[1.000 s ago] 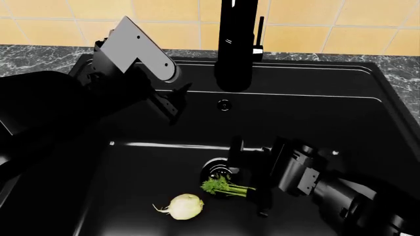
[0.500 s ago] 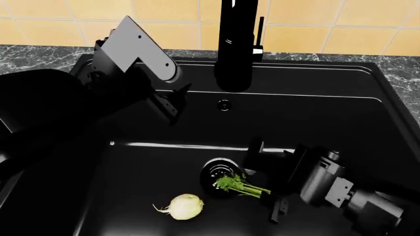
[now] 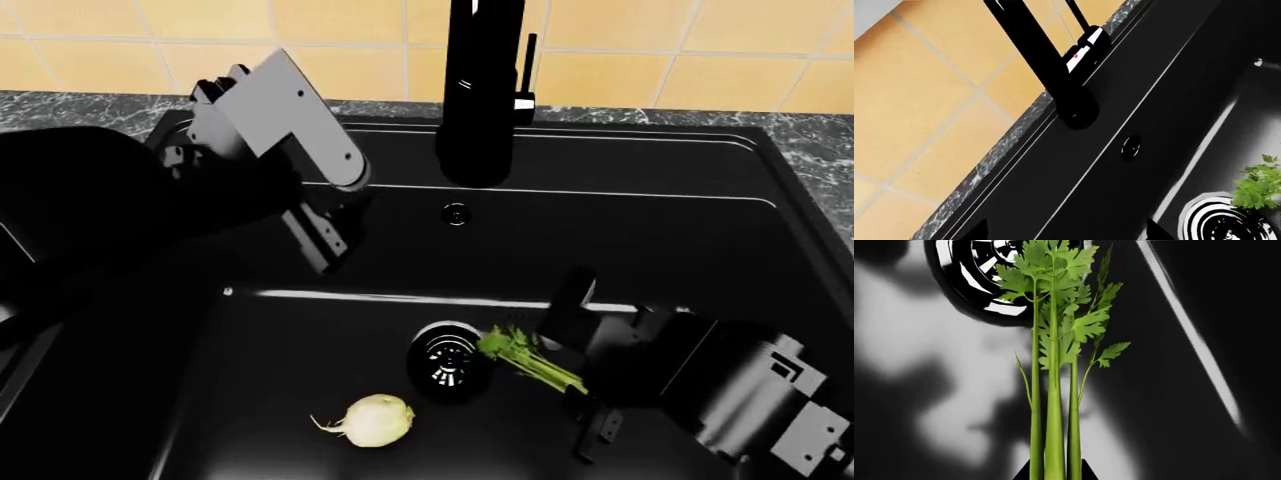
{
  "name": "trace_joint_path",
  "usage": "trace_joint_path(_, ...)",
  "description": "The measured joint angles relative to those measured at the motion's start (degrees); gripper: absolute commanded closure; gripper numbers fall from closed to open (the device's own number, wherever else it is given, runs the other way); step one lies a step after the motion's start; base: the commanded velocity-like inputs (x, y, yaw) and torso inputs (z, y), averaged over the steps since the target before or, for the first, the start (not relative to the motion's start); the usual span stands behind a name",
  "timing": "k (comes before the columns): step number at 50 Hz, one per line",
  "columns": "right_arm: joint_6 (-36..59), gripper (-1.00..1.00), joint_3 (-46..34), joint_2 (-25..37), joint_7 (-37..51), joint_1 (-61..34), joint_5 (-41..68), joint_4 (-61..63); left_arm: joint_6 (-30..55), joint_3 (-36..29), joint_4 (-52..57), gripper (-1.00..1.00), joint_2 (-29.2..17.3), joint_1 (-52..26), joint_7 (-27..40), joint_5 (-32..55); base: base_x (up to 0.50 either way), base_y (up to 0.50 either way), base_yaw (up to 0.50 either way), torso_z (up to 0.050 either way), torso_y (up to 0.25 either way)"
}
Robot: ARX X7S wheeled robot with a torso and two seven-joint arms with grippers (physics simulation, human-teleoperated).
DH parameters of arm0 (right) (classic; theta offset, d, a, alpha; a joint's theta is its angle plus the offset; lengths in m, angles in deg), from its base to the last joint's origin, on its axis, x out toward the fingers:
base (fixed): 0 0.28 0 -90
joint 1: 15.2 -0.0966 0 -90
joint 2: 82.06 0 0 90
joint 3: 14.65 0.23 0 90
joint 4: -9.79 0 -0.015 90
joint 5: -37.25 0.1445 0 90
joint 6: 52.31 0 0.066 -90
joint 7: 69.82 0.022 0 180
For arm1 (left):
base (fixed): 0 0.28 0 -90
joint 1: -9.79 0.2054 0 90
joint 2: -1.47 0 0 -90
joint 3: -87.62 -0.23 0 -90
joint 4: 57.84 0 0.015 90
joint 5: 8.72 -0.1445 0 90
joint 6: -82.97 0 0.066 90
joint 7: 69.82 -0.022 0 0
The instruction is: Pick up the fruits and vegetables and place them in the sink. Turn on the sink faucet to wash them. Then turn the sink off and put them in the tray.
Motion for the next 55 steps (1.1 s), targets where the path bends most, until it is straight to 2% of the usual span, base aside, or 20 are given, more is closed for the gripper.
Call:
trace_joint_path(13, 2.5, 1.00, 2.8, 1.5, 3.0, 1.4, 1.4, 3.1, 1.2, -2.2, 0.4, -1.00, -0.2, -1.9, -2.4, -1.0, 0.00, 0.00, 0.00, 0.000, 0.000)
trace_joint_path(25, 3.3, 1.00, 2.9, 1.3, 3.5, 1.2, 1.6, 3.0, -0.2, -12.3, -1.5, -1.00, 1.9, -5.4, -13.0, -7.1, 0.00, 0.00, 0.00, 0.000, 0.000)
trace_joint_path(33, 4.6, 1.00, 3.0, 0.7, 3.8, 0.2, 1.7, 2.3, -1.7, -16.5, -3.7, -1.00, 3.3, -6.5, -18.7, -9.1, 0.00, 0.00, 0.00, 0.000, 0.000)
trace_joint_path(55, 11.7, 1.00, 4.0, -1.4, 5.9, -2.3, 1.9, -1.2, -13.2, -19.7, -8.9, -1.00, 4.1, -2.7, -33.0, -8.4, 0.00, 0.00, 0.00, 0.000, 0.000)
